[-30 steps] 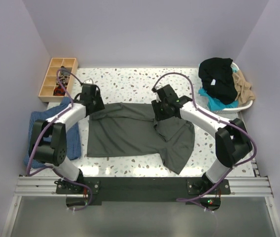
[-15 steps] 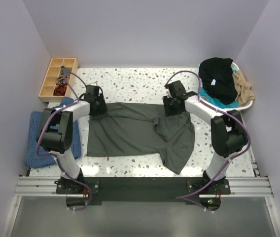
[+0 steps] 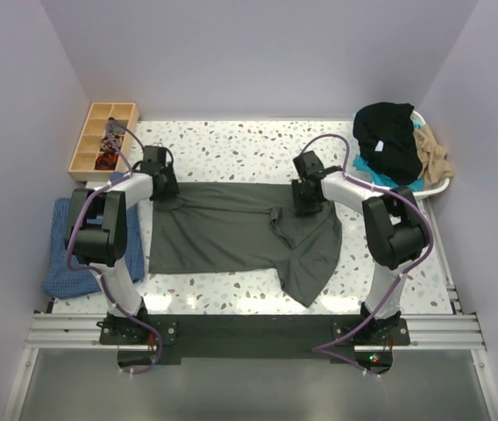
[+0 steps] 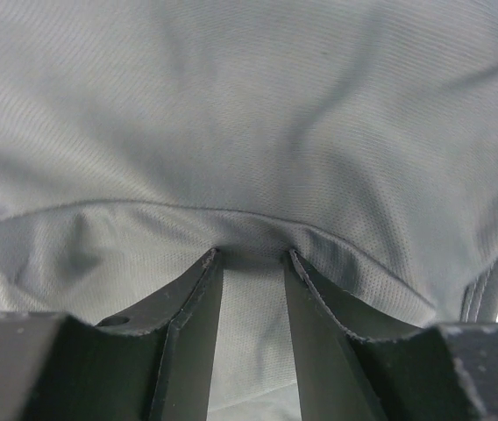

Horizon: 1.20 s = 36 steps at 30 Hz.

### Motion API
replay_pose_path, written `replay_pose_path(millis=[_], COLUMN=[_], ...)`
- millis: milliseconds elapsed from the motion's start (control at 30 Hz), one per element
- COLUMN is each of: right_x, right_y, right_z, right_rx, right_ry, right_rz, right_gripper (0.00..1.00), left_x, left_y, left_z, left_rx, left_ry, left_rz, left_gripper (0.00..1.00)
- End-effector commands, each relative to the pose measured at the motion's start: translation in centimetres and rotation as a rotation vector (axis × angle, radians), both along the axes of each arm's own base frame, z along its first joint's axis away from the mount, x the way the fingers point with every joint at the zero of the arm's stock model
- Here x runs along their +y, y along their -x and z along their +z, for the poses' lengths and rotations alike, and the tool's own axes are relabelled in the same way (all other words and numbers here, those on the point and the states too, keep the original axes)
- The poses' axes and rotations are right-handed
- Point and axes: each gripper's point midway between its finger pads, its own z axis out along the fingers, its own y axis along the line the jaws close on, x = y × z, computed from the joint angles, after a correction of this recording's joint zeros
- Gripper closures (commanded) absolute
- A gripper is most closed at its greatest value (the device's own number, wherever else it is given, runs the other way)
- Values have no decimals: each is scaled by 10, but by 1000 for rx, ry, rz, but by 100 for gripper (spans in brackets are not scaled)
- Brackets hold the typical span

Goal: Fold and stack the t-shirts
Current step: Fold the tshirt

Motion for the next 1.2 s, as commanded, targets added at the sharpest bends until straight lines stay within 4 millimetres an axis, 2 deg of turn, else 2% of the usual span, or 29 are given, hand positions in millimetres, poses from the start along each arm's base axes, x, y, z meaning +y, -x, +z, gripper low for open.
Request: replay_pose_path(millis=[0, 67, 200, 233, 300, 333, 433, 467, 567, 633, 667, 733, 833, 867, 1033, 1167], right_x=[-59, -61, -38, -32, -20, -18, -13, -13, -19, -27, -29, -30, -32, -32, -31, -37], right_y=[20, 13, 4, -4, 0, -7, -11, -13, -18, -18, -18, -16, -13, -11, 4, 6], right_z=[-30, -26, -12, 1, 9, 26, 55, 73, 98, 104, 101, 97, 82, 78, 50, 28], right_rx=[96, 82, 20, -39, -58, -118, -193, -233, -283, -276, -257, -234, -188, -175, -101, -63], right_ry=[230, 227, 102, 65, -10, -33, -68, -79, -61, -21, -12, -3, 9, 8, 0, 39], right_rz=[-112, -117, -32, -21, 19, 23, 44, 44, 15, -19, -38, -49, -82, -88, -86, -111], right_gripper=[62, 62, 60, 59, 58, 58, 56, 55, 53, 51, 51, 51, 51, 51, 51, 52], left_x=[25, 27, 32, 31, 23, 20, 2, -10, -36, -56, -69, -84, -100, -101, -103, -98], left_y=[7, 6, 5, 3, -5, -8, -19, -20, -25, -26, -26, -25, -19, -15, -1, 0], left_z=[-1, 3, 8, 11, 24, 29, 60, 75, 109, 121, 122, 116, 90, 76, 36, 16], left_rx=[62, 53, 33, 21, -31, -51, -148, -191, -294, -332, -332, -304, -231, -198, -112, -64], left_ry=[-123, -134, -161, -155, -118, -106, -18, 40, 125, 166, 200, 230, 267, 266, 267, 241], left_rz=[18, 23, 44, 42, 22, 18, -23, -52, -123, -181, -227, -269, -311, -308, -310, -295], left_gripper=[48, 48, 48, 48, 48, 48, 48, 48, 48, 47, 46, 46, 47, 48, 48, 48])
